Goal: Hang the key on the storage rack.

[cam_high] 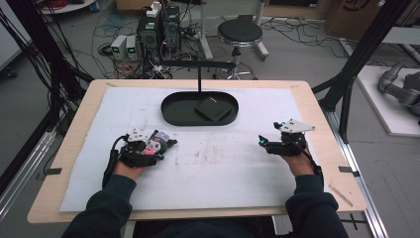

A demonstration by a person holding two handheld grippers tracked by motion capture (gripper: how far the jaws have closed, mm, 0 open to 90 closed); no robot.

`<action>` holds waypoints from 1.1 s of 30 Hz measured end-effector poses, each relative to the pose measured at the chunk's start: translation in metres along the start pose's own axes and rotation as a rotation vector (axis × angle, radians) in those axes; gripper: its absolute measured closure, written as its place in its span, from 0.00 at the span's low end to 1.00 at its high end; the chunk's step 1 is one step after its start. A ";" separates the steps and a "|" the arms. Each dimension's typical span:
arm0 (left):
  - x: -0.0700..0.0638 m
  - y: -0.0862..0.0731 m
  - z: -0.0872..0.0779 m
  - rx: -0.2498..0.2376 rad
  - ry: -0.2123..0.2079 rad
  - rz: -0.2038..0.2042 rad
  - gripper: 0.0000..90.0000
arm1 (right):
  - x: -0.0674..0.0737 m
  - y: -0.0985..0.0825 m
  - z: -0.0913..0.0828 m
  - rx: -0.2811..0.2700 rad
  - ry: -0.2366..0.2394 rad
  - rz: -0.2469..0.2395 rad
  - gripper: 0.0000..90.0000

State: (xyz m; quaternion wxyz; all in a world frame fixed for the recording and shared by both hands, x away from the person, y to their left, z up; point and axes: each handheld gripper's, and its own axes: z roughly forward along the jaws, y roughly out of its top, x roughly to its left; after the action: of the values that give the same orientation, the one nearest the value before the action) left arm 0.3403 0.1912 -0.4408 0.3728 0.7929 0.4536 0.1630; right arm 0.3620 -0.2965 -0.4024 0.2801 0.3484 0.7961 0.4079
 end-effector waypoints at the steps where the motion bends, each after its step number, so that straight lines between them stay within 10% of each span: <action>1: 0.001 0.000 -0.001 -0.003 0.002 0.004 0.47 | 0.000 0.000 0.000 0.000 0.001 0.008 0.27; 6: 0.006 0.007 -0.016 -0.101 0.013 0.008 0.50 | -0.001 0.000 0.000 0.000 0.002 0.009 0.27; 16: 0.032 0.039 -0.047 -0.295 -0.124 -0.056 0.50 | -0.003 0.001 -0.002 -0.022 -0.006 0.025 0.27; 33: 0.050 0.130 -0.051 -0.336 -0.116 -0.057 0.50 | -0.002 0.005 0.000 -0.043 0.011 0.013 0.28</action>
State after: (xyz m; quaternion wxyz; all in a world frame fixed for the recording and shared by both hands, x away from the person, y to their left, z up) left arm 0.4142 0.2150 -0.3142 0.5302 0.7143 0.4199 0.1800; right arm 0.3645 -0.2957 -0.3984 0.2805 0.3452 0.7866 0.4284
